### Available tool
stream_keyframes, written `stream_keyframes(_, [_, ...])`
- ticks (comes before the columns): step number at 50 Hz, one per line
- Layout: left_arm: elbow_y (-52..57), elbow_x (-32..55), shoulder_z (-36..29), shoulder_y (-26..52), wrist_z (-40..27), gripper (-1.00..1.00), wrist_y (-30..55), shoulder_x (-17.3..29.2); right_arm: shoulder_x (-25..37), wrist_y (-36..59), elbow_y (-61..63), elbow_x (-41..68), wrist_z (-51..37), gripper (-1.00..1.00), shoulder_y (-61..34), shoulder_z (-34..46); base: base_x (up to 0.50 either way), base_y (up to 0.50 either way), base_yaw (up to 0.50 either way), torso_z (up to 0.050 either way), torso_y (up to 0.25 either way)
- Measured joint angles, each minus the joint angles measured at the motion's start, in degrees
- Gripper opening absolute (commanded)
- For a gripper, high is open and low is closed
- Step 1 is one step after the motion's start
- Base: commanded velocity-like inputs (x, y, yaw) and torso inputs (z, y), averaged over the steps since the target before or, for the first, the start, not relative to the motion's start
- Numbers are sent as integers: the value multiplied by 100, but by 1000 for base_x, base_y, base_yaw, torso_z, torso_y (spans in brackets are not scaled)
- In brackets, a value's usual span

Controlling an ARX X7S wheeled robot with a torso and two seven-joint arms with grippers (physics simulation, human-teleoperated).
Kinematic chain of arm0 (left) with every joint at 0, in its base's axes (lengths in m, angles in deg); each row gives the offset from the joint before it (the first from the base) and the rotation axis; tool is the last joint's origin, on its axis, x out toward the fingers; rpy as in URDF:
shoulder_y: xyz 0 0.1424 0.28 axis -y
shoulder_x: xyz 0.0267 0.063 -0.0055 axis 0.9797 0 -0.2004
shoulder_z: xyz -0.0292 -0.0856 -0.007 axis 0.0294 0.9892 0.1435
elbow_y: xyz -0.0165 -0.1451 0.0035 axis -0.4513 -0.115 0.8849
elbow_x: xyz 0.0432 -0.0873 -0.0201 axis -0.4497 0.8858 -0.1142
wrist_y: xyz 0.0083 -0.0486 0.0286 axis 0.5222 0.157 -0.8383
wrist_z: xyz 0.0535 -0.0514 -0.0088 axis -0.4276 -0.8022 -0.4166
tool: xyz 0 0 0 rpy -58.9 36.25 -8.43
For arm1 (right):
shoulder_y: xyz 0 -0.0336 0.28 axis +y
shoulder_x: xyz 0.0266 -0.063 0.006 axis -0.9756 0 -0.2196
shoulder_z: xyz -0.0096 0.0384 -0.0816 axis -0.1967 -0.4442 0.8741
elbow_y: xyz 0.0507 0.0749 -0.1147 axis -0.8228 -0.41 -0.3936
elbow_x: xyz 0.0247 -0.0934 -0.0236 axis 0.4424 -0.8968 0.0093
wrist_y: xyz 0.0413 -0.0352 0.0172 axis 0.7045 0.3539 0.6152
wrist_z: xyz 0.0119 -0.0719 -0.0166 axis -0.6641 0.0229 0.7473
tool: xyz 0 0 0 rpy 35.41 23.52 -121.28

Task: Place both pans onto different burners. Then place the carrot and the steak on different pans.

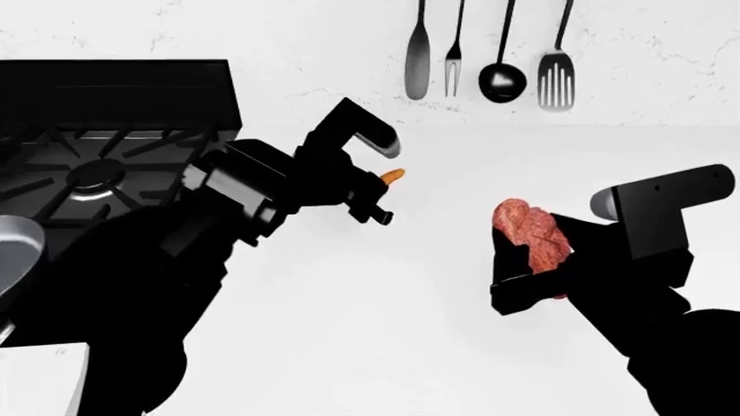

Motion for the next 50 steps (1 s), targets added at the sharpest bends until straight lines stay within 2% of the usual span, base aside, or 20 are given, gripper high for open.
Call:
stream_keyframes(3, [99,80,55,17,-140,-100,-53,75,-5,-16,6,-7,1,-100,14,1,0,0,0,-19,250])
stream_keyframes(6, [738,251,181,5,-582,-100,-18,412,-13,-32,13,-13,-4,-100,27,2,0,0,0,-19,250])
stream_keyframes(10, [1989,525,395,-81,-1426,-100,34,1063,-31,-63,8,-38,5,-100,42,6,0,0,0,-20,243])
stream_keyframes(22, [5989,1143,1027,-705,-4218,-100,-197,3263,-137,-197,-21,-107,-132,-100,67,-43,0,0,0,0,0])
stream_keyframes(29, [7711,1272,1265,-1152,-5422,-100,-496,4298,-185,-219,80,-142,-326,-100,-12,-51,0,0,0,0,0])
stream_keyframes(38, [8978,1215,1415,-1598,-6247,-100,-849,5104,-235,-192,197,-200,-514,-100,-140,0,-330,54,0,0,0])
stream_keyframes(44, [9458,1076,1452,-1832,-6541,-100,-1048,5427,-264,-175,238,-222,-574,-100,-199,51,-500,90,0,0,0])
stream_keyframes(50, [9779,978,1486,-1976,-6725,-100,-1182,5668,-286,-183,280,-208,-608,-100,-227,76,-13,0,0,0,0])
